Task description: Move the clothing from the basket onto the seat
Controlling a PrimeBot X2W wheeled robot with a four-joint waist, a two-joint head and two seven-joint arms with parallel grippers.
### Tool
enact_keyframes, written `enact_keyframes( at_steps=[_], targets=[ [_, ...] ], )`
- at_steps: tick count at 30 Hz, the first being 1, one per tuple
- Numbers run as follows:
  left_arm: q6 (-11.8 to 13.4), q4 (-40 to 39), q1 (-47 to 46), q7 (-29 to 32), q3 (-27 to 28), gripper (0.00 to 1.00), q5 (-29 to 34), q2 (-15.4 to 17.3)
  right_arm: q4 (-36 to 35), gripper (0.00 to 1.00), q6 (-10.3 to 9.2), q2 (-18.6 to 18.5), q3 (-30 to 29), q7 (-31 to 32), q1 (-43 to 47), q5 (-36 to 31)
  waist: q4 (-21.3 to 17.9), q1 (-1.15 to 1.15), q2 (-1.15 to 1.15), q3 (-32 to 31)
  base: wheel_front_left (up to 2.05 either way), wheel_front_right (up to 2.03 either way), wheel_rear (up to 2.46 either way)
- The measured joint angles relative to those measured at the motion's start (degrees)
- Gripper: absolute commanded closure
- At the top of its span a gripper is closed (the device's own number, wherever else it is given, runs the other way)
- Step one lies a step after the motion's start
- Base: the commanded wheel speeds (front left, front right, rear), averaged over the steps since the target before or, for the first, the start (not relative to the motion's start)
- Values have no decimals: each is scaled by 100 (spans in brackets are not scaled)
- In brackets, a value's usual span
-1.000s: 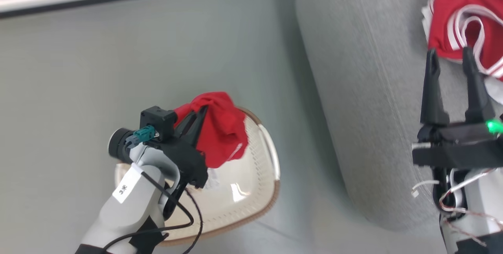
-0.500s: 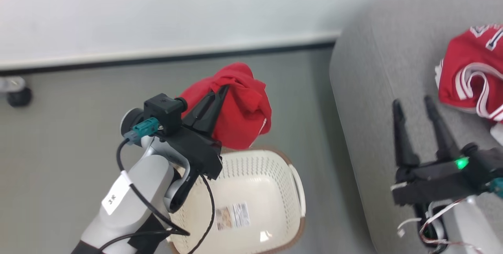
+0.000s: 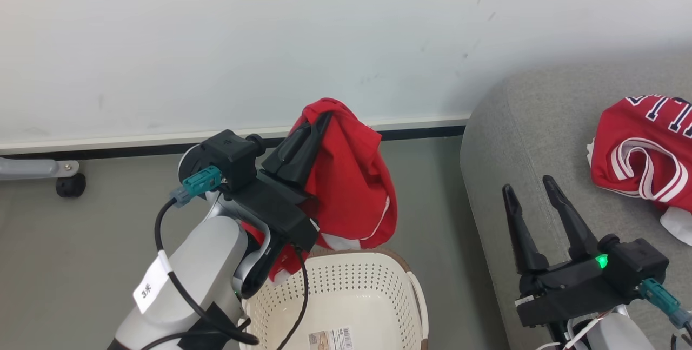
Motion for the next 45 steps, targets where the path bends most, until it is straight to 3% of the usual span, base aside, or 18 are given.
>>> enact_keyframes(
  at_steps=[10,28,35,36,37,45],
  targets=[
    [48,-414,90,156,-70,100,-18,10,100,0,1,-183,932,8,-438,-2,68,1,1,-86,0,0,0],
    [48,-815,77,539,-434,100,-18,-225,1590,0,7,-638,2993,408,-2062,245,443,1,1,-67,0,0,0],
    [51,-970,83,617,-474,100,-18,-212,2107,0,7,-556,3528,396,-2653,572,595,1,1,-104,0,0,0],
    [51,-1004,85,636,-475,100,-18,-200,2161,31,7,-523,3582,389,-2726,614,605,1,1,-110,0,0,0],
    [51,-1004,85,636,-475,100,-18,-200,2161,100,7,-523,3582,389,-2726,614,605,1,1,-110,0,0,0],
    [111,-1059,136,733,-464,100,-18,-110,2518,100,8,-461,3654,225,-2963,980,627,1,1,-112,0,0,0]
  ],
)
